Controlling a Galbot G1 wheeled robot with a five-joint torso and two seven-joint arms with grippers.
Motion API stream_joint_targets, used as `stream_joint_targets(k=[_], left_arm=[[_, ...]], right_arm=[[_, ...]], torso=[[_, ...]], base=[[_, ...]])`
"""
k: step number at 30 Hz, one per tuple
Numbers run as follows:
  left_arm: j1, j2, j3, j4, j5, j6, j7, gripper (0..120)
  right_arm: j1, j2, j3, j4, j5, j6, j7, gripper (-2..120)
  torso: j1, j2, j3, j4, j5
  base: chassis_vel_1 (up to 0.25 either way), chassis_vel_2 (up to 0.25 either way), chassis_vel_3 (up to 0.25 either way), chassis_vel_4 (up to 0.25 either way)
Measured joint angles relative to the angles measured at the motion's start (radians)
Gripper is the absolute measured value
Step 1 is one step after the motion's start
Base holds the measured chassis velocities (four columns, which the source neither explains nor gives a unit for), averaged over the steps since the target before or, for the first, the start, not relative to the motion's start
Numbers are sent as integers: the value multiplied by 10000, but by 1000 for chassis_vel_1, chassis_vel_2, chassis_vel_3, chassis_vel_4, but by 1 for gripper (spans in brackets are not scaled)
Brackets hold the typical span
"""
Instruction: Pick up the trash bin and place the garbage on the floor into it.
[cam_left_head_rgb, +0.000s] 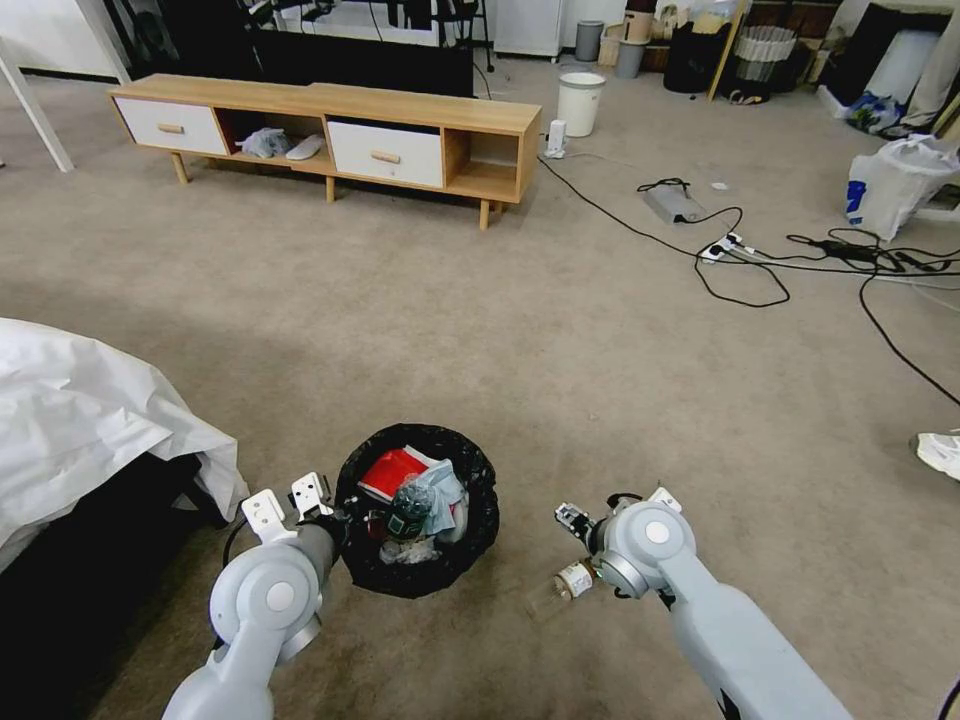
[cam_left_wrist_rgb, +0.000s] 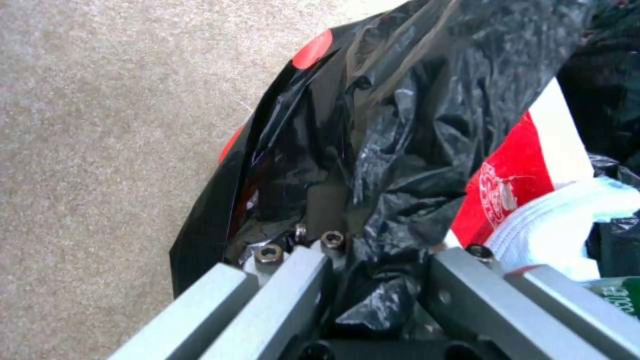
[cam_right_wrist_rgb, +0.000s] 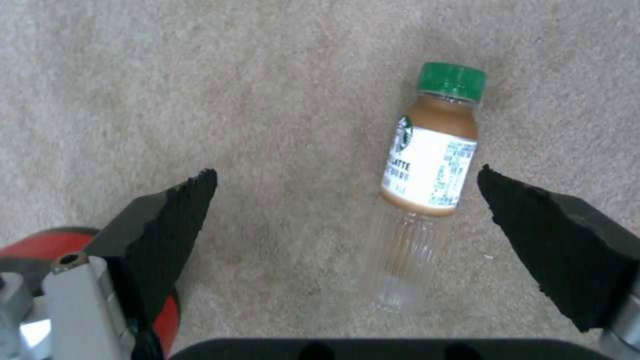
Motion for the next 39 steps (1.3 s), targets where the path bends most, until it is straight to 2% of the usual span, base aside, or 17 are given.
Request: stream_joint_targets(k=[10, 29, 39], left_arm=[[87, 2, 19, 2, 51, -6, -4, 0], [270, -23, 92, 12, 214, -7, 58, 0], [329, -6, 99, 29, 223, -9, 81, 0]], right_arm=[[125, 576, 103, -537, 125, 1, 32, 100], [-149, 628, 476, -1150, -367, -105, -276, 100], [-314, 973, 803, -1964, -1031, -323, -651, 100]], torso=[[0, 0, 0, 1, 0], [0, 1, 0, 0, 1], [0, 0, 0, 0, 0]], base=[[0, 0, 0, 0], [0, 0, 0, 0], [0, 0, 0, 0]])
